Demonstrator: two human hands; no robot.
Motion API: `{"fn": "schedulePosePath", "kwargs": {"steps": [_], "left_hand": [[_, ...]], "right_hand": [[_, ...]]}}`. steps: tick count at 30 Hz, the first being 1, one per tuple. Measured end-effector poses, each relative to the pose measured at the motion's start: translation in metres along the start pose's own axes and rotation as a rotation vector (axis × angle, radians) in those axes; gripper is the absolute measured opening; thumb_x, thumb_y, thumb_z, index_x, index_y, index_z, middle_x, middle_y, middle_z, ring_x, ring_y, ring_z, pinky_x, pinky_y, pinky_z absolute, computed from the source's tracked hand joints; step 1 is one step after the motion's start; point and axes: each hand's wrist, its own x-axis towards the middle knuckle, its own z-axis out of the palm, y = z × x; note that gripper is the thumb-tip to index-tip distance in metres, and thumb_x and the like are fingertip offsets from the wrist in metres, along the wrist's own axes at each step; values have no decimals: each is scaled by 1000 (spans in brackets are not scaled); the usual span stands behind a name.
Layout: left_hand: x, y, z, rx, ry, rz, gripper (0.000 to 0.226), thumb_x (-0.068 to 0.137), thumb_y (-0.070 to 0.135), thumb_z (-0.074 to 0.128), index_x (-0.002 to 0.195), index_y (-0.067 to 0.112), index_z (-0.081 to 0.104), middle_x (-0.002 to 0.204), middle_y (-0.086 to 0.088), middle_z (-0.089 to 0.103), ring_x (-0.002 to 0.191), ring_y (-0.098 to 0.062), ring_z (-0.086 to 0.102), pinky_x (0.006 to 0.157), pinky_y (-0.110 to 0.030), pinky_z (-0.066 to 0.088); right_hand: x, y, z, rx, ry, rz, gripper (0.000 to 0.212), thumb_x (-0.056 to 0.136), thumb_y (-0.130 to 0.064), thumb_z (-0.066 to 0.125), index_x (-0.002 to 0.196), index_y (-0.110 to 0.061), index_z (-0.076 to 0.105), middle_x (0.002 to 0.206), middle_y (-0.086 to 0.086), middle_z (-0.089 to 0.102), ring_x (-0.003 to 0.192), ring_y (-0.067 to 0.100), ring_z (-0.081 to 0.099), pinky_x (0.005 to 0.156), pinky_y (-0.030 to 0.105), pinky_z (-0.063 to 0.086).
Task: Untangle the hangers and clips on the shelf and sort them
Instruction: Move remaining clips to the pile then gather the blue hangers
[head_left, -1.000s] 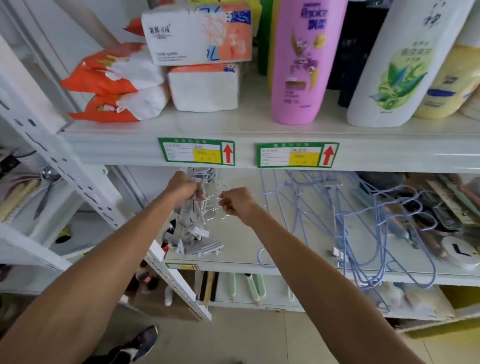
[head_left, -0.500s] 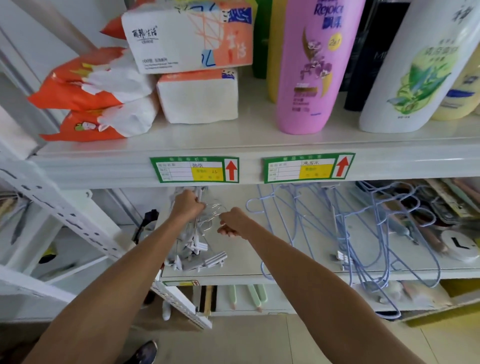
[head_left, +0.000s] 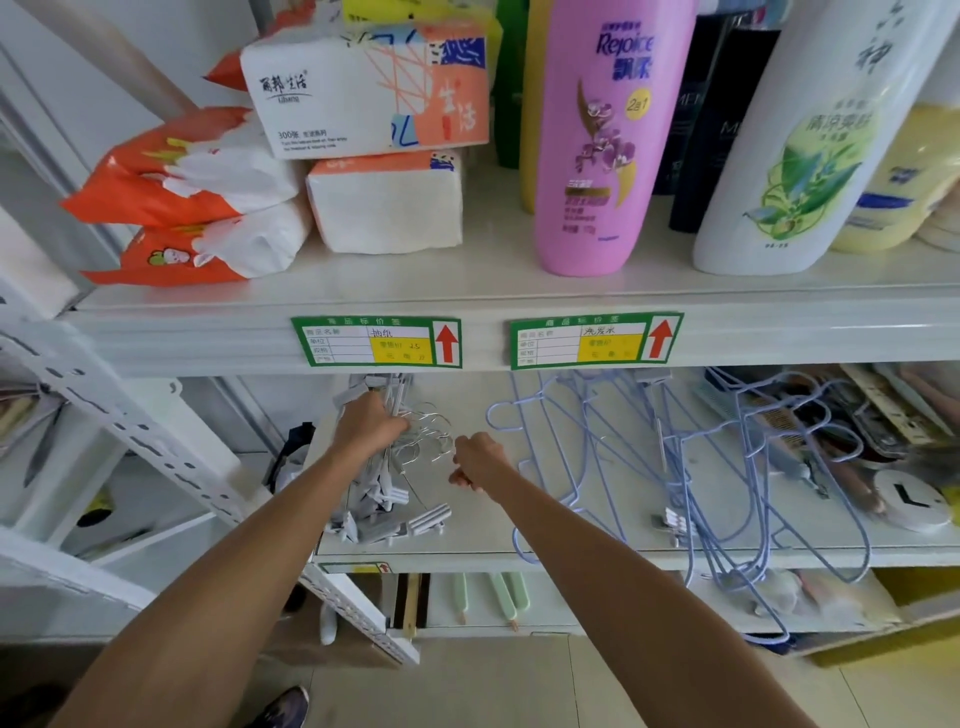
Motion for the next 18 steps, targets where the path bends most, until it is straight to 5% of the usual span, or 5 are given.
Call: {"fn": "schedulePosePath", "kwargs": {"steps": [4, 7, 11, 16, 18], "left_hand": [[-6, -3, 0, 44, 3, -69, 43, 76, 39, 79, 91, 8, 53, 80, -5, 62, 67, -21, 63, 58, -31, 52], [-3, -12, -1, 118, 10, -156, 78, 58, 64, 68, 113, 11, 51, 109, -12, 59, 97, -32, 62, 83, -45, 55], [-6, -20, -4, 102, -28, -236, 93, 67, 70, 55, 137, 11, 41, 135, -18, 47, 123, -39, 48, 101, -53, 43], [-15, -25, -10, -20, -73, -199, 98, 71, 75, 42, 135, 1, 49, 123, -22, 62, 93, -30, 65, 73, -35, 50], [-23, -22, -11, -40, -89, -215, 97, 74, 73, 41, 137, 0, 47, 126, -21, 61, 97, -30, 65, 64, -31, 44]], "right_hand": [[-2, 13, 0, -58, 32, -21, 19, 93, -9, 43, 103, -3, 59, 98, 15, 70, 56, 14, 59, 40, 15, 43], [-2, 24, 7, -147, -19, -53, 28, 92, -13, 52, 116, -7, 65, 117, 11, 67, 100, 25, 66, 80, 25, 55], [-22, 28, 11, -291, -103, -133, 31, 95, -8, 50, 121, -11, 66, 124, 11, 63, 120, 29, 56, 95, 35, 50], [-30, 31, 16, -368, -40, -98, 38, 88, -15, 47, 121, 1, 57, 120, 18, 59, 113, 35, 58, 92, 34, 49], [-40, 29, 20, -361, -68, -133, 35, 87, -14, 48, 116, 2, 59, 106, 16, 61, 101, 34, 62, 91, 37, 54]]}}
